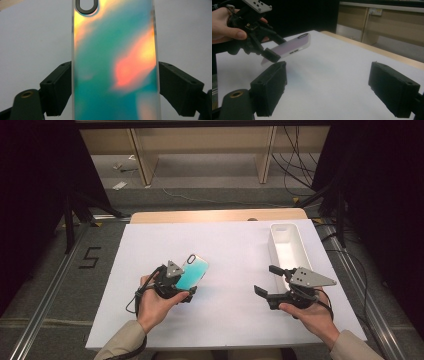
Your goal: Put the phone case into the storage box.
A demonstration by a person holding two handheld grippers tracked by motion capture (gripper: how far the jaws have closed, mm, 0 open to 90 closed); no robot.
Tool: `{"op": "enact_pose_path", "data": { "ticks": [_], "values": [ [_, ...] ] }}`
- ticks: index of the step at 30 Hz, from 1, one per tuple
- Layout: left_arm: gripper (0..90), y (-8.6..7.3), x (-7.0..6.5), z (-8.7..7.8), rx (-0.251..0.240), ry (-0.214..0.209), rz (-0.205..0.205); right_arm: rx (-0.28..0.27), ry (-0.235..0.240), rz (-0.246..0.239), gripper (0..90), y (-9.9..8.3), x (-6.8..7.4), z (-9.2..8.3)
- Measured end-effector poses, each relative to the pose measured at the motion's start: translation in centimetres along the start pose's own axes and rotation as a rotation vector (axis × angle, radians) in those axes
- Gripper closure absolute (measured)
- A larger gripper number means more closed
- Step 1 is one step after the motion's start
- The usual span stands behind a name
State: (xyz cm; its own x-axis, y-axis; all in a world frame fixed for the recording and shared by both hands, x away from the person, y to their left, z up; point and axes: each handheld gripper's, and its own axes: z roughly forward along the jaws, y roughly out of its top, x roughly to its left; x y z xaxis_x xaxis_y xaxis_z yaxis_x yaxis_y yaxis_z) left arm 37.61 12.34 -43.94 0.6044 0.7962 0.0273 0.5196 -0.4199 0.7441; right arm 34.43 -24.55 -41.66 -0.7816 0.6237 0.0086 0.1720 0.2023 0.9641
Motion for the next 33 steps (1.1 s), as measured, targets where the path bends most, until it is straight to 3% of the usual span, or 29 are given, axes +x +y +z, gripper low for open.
{"op": "enact_pose_path", "data": {
  "ticks": [6, 17, 33],
  "values": [
    [16.7, 0.3, -0.2, -0.1, -0.043, -0.007, -0.006, -0.001, 0.001, -0.006, 15.9, 0.4, 0.0, 0.8],
    [16.7, 0.7, -0.5, 0.1, -0.099, -0.025, 0.018, 0.006, -0.003, -0.009, 16.1, 1.0, -0.1, 2.8],
    [16.7, 1.0, -1.9, 0.7, -0.161, -0.074, 0.067, -0.009, 0.005, 0.042, 16.3, 1.8, -0.2, 5.4]
  ]
}}
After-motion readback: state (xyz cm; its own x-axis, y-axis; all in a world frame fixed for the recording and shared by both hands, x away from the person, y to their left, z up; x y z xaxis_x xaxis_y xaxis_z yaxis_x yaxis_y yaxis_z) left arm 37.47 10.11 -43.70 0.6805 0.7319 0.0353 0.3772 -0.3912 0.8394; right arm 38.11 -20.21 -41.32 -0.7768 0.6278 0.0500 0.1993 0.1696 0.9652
